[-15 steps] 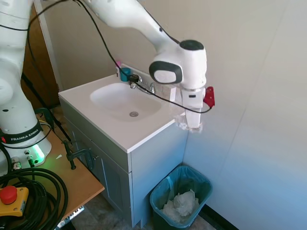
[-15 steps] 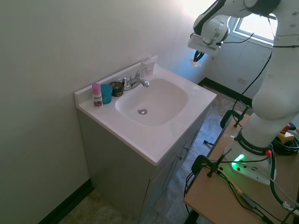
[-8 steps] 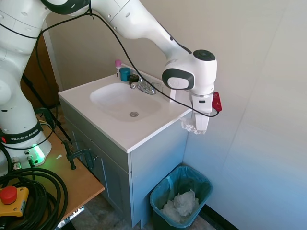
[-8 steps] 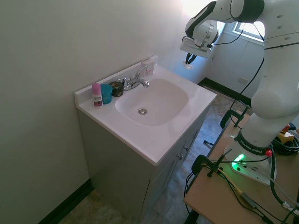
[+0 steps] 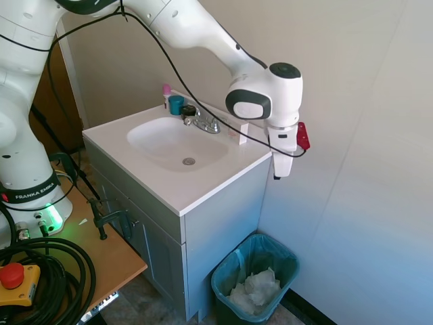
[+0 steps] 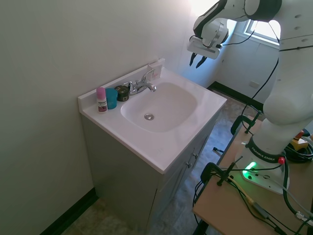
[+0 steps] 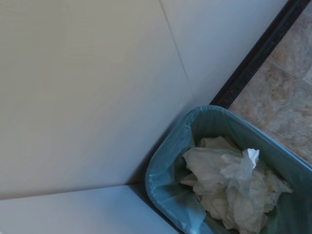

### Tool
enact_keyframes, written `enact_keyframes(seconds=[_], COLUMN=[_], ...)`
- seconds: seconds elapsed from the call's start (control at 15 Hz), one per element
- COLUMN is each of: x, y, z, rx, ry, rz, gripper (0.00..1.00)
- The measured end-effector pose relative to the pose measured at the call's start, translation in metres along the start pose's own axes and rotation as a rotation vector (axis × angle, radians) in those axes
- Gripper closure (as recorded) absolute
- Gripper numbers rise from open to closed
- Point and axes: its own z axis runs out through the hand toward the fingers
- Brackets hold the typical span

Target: Throw the tissue in the trash bin

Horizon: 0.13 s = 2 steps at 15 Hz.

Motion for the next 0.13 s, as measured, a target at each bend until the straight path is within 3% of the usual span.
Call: enact_keyframes(seconds=[0.13], x=[-0.009], y=[0.000], z=[-0.031], rx=[0.029], ry=[0.001], rz=[-0.013], gripper=[0.00])
